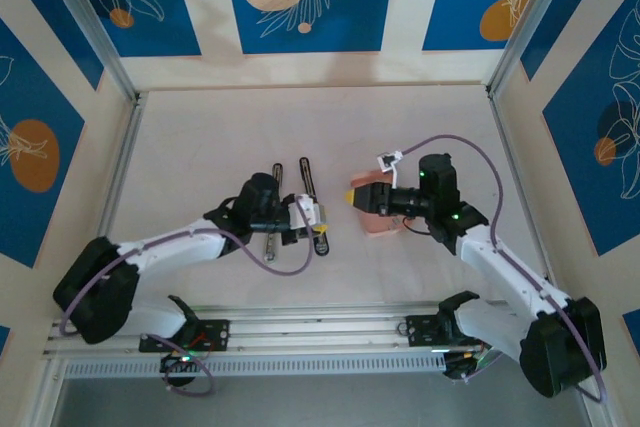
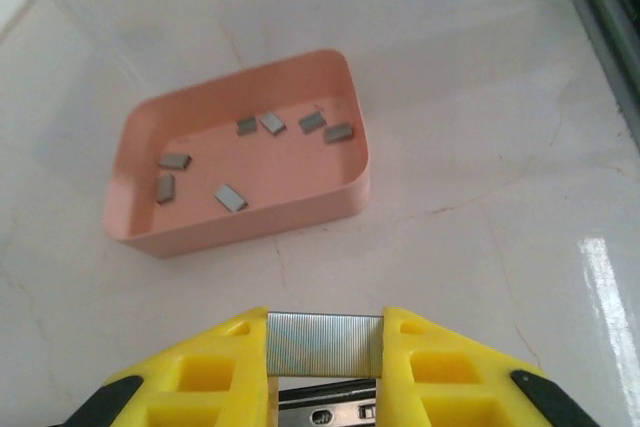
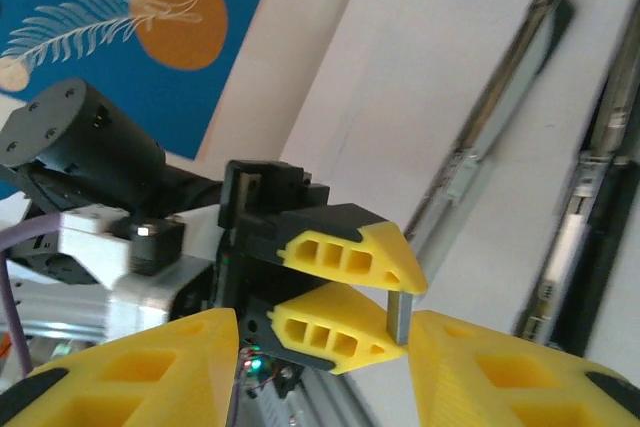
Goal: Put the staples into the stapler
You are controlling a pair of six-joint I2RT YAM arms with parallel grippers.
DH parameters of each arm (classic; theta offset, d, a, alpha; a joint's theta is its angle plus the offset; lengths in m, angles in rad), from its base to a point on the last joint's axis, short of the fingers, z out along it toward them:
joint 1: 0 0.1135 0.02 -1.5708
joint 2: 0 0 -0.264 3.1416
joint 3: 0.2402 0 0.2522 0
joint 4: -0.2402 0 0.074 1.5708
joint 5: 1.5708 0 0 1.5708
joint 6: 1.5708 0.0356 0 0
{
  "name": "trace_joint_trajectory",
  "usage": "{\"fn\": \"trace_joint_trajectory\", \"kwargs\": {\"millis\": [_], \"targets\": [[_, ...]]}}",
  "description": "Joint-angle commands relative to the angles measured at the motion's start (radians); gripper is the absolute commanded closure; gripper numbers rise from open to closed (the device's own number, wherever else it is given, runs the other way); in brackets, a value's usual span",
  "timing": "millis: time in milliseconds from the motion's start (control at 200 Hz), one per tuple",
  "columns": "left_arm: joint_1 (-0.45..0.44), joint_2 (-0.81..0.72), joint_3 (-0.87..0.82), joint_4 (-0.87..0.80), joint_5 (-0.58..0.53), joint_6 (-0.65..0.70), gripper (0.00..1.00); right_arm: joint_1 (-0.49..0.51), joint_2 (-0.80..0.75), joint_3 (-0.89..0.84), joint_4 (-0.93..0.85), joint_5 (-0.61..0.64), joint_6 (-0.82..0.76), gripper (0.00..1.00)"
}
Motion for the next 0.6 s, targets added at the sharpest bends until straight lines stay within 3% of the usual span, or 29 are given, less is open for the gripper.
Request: {"fn": "trace_joint_trajectory", "kwargs": {"millis": [0,215,595], "targets": [[-0.031,0.089,0.073,0.017,-0.060,-0.035,0.77,-0.022,-0.051,-0.032,-0.149,0.043,-0.052,0.51],[-0.047,0.273,0.189,0.015,-0.152,-0.138,0.77,-0.036,-0.084,-0.066,-0.176,0.056,-0.064,0.51],[-0.047,0.474,0.393,-0.119,-0.197,-0.193,0.76,-0.086,-0.090,-0.097,-0.183,0.037,-0.085,0.50]]}}
